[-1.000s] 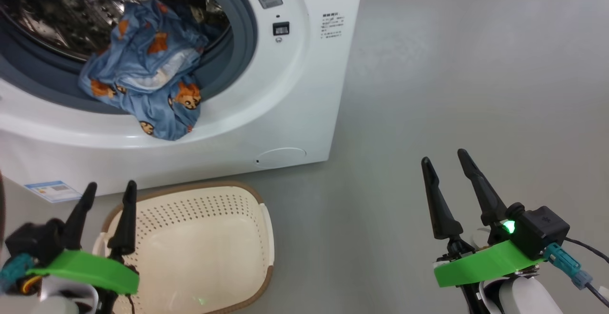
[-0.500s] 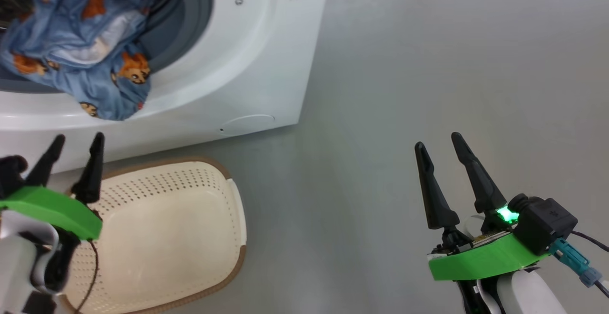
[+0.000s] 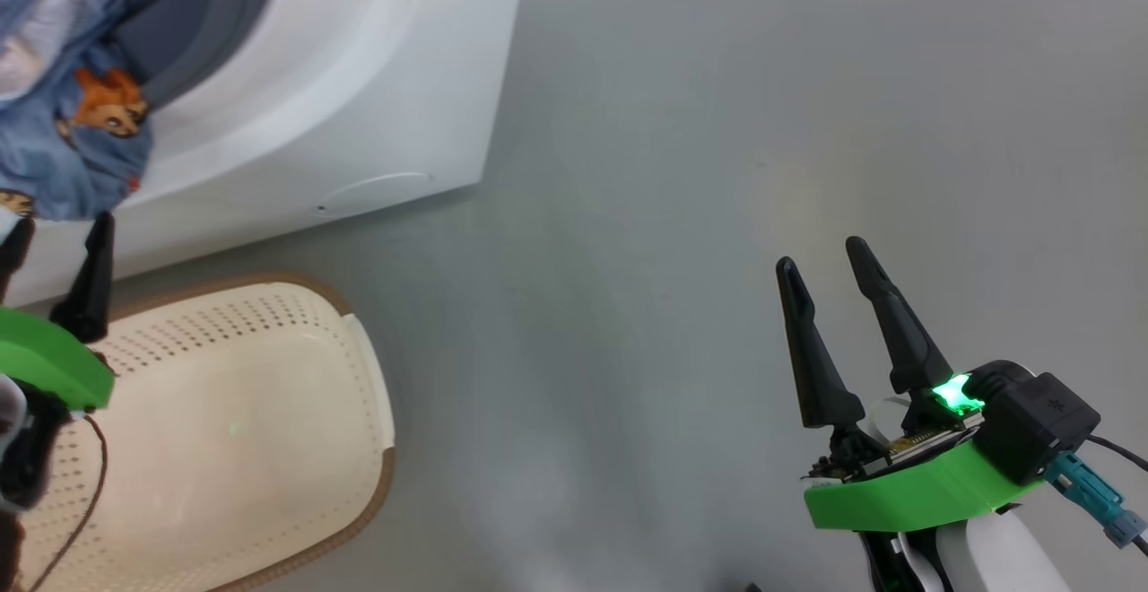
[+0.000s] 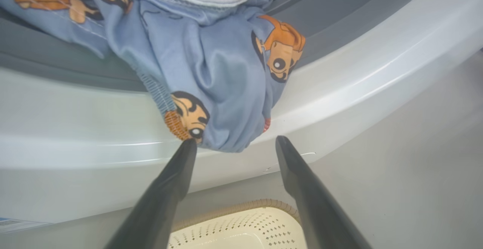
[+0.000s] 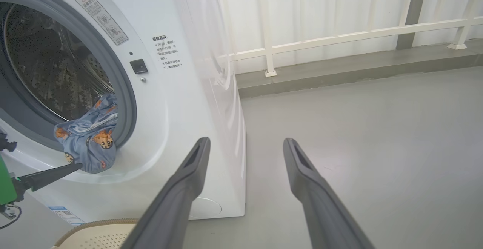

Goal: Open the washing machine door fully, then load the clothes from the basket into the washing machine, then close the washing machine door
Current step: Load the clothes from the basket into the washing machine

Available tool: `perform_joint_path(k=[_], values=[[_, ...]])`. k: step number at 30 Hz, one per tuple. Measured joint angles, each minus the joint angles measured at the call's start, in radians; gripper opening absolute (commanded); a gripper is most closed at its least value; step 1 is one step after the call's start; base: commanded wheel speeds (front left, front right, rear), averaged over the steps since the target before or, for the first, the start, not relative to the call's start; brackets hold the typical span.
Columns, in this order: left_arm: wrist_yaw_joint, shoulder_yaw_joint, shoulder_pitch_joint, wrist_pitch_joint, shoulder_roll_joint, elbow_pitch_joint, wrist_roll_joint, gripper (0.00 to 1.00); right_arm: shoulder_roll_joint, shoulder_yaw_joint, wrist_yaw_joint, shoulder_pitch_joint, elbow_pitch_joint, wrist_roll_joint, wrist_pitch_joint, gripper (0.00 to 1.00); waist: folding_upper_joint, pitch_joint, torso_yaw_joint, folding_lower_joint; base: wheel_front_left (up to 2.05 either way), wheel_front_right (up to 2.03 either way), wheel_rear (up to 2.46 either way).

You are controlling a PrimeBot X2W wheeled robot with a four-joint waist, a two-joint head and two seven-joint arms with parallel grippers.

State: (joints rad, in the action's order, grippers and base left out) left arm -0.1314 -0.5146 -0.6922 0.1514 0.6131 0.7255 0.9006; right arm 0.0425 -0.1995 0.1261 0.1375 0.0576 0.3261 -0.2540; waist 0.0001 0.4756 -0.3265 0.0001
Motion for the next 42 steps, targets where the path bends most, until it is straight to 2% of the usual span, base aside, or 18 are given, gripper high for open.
perform_joint_path(k=[8, 21, 22, 23, 24, 25, 34, 42], values=[[0.0, -0.035, -0.076, 0.017, 0.037, 0.049, 0.051, 1.0, -0.002, -0.021, 0.0, 0.0, 0.017, 0.017, 0.0, 1.0, -0.0001, 0.045, -0.041, 0.0, 0.0, 0.0, 0.0], [0.0, -0.05, -0.16, 0.042, 0.03, 0.146, 0.109, 1.0, -0.002, -0.024, 0.0, 0.001, 0.019, 0.027, 0.0, 1.0, 0.0, 0.06, -0.06, -0.0001, 0.0, 0.0, 0.0], [0.0, -0.056, -0.166, 0.042, 0.028, 0.146, 0.114, 0.91, -0.002, -0.024, 0.0, 0.001, 0.019, 0.027, 0.0, 1.0, 0.0, 0.059, -0.06, 0.0, 0.0, 0.0, 0.0], [0.0, -0.061, -0.17, 0.042, 0.027, 0.146, 0.117, 0.59, -0.002, -0.024, 0.0, 0.001, 0.018, 0.027, 0.0, 1.0, 0.0, 0.058, -0.059, 0.0, 0.0, 0.0, 0.0], [0.0, -0.066, -0.171, 0.042, 0.027, 0.145, 0.12, 0.38, -0.002, -0.024, 0.0, 0.001, 0.018, 0.027, 0.0, 1.0, 0.0, 0.057, -0.058, 0.0, 0.0, 0.0, 0.0], [0.0, -0.072, -0.171, 0.043, 0.027, 0.143, 0.122, 0.0, -0.002, -0.024, 0.0, 0.001, 0.018, 0.027, 0.0, 1.0, 0.0, 0.054, -0.057, 0.0, 0.0, 0.0, 0.0], [0.0, -0.157, -0.164, 0.056, 0.038, 0.052, 0.157, 0.0, -0.002, -0.022, 0.0, 0.001, 0.01, 0.027, 0.0, 1.0, 0.0, 0.031, -0.043, -0.0001, 0.0, 0.0, 0.0], [0.0, -0.178, -0.165, 0.088, 0.099, -0.075, 0.176, 0.0, -0.002, -0.02, 0.0, 0.001, 0.003, 0.027, 0.0, 1.0, 0.0, 0.022, -0.017, -0.0001, 0.0, 0.0, 0.0]])
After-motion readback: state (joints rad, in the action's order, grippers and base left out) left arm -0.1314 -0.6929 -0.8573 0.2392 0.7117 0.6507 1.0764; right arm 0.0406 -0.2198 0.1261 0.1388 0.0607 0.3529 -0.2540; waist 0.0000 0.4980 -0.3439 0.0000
